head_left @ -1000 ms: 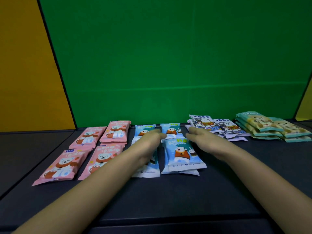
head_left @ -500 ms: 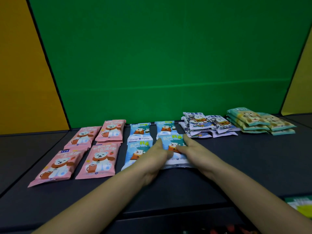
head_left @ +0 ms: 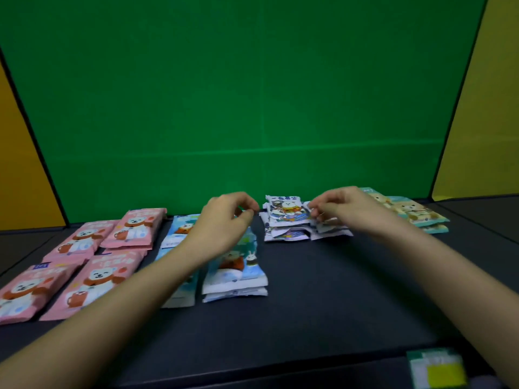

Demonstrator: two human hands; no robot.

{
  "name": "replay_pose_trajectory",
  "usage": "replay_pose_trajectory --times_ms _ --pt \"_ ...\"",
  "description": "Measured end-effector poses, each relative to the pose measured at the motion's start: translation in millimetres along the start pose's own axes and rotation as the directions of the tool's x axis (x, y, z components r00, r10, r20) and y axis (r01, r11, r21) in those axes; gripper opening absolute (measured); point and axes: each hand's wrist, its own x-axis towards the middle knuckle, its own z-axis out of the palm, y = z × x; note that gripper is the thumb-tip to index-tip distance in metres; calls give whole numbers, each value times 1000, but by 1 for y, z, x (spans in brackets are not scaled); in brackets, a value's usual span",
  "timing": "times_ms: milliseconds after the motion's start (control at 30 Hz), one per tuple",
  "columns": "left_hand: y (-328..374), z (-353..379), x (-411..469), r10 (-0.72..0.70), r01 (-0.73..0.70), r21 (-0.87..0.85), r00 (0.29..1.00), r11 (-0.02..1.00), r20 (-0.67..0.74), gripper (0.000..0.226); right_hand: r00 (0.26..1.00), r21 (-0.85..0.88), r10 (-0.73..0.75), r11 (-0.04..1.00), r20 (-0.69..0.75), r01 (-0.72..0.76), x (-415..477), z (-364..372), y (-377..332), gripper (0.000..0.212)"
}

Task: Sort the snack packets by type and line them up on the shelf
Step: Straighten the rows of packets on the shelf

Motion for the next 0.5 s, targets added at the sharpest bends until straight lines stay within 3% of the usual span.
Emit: replay_pose_trajectory --times_ms 100,200,333,500 --pt "20 22 39 -84 75 135 995 988 58 21 993 -287 -17 958 -120 -18 35 -30 24 14" --pt "36 53 73 -188 158 249 977 955 101 36 999 -565 37 824 -18 -41 59 -29 37 31" --pt "44 91 107 -380 285 448 915 848 138 75 992 -681 107 732 70 -30 75 -16 44 65" --pt "41 109 122 -471 357 519 877 776 101 71 988 -767 126 642 86 -15 85 -11 43 62"
